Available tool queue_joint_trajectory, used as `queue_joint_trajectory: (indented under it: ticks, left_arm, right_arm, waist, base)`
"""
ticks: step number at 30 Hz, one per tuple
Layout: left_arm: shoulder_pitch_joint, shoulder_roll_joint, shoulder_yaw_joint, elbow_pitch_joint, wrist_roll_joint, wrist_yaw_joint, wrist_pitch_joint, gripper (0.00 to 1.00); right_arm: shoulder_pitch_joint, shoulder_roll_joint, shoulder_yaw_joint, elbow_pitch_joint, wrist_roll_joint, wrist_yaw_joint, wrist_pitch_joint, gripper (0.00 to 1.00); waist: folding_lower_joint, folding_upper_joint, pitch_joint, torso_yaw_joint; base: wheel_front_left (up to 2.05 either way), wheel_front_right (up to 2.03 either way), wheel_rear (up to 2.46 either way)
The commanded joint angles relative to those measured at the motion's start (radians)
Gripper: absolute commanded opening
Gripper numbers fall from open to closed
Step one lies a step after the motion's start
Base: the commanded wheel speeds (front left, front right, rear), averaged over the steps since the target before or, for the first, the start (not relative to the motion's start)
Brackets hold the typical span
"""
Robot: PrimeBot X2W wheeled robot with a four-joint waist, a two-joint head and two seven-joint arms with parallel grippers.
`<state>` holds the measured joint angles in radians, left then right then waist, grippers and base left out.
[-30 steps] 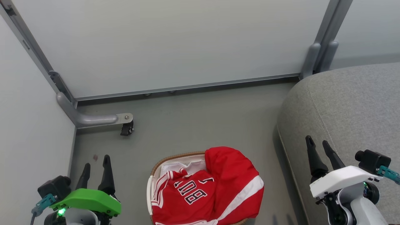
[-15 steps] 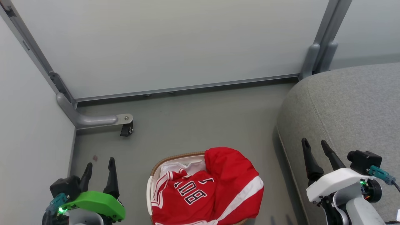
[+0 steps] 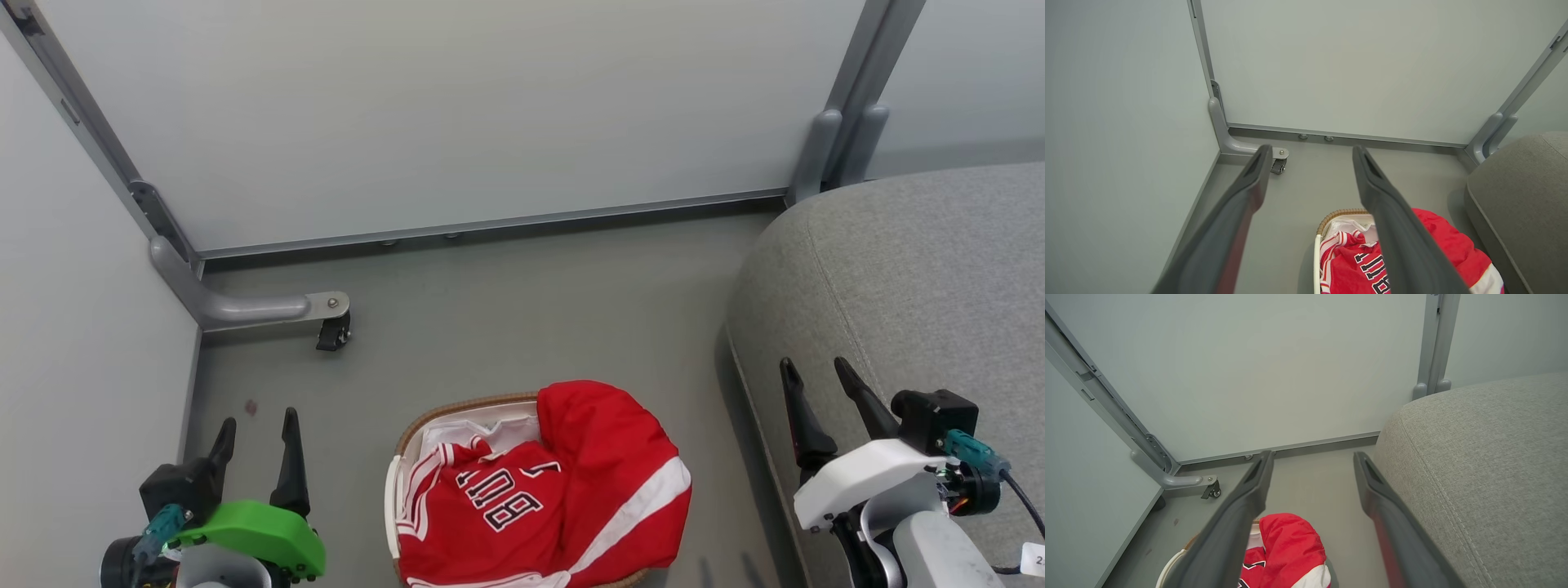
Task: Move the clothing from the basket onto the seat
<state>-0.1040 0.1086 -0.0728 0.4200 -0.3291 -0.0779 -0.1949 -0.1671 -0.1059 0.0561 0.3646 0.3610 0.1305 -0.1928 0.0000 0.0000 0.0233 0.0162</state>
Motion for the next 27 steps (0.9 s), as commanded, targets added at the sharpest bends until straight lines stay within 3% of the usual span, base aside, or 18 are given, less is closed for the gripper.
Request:
queue_joint_trajectory:
  ticks: [1, 15, 27]
  left_arm:
    - [-0.015, 0.003, 0.004, -0.013, 0.026, -0.003, -0.008, 1.00]
    - [-0.026, -0.018, 0.032, -0.088, 0.139, -0.023, -0.036, 1.00]
    - [-0.132, -0.027, -0.012, -0.046, 0.226, -0.048, -0.059, 1.00]
  right_arm:
    - [-0.018, -0.002, -0.002, -0.005, -0.029, 0.000, -0.010, 1.00]
    - [-0.040, 0.023, -0.044, -0.081, -0.157, 0.000, -0.039, 1.00]
    - [-0.141, 0.039, -0.029, -0.133, -0.253, 0.000, -0.061, 1.00]
  waist:
    - [0.0000, 0.0000, 0.000, 0.000]
    - [0.0000, 0.0000, 0.043, -0.009]
    - [0.0000, 0.0000, 0.230, -0.057]
  base:
    - [0.00, 0.00, 0.00]
    - [0.00, 0.00, 0.00]
    - [0.00, 0.00, 0.00]
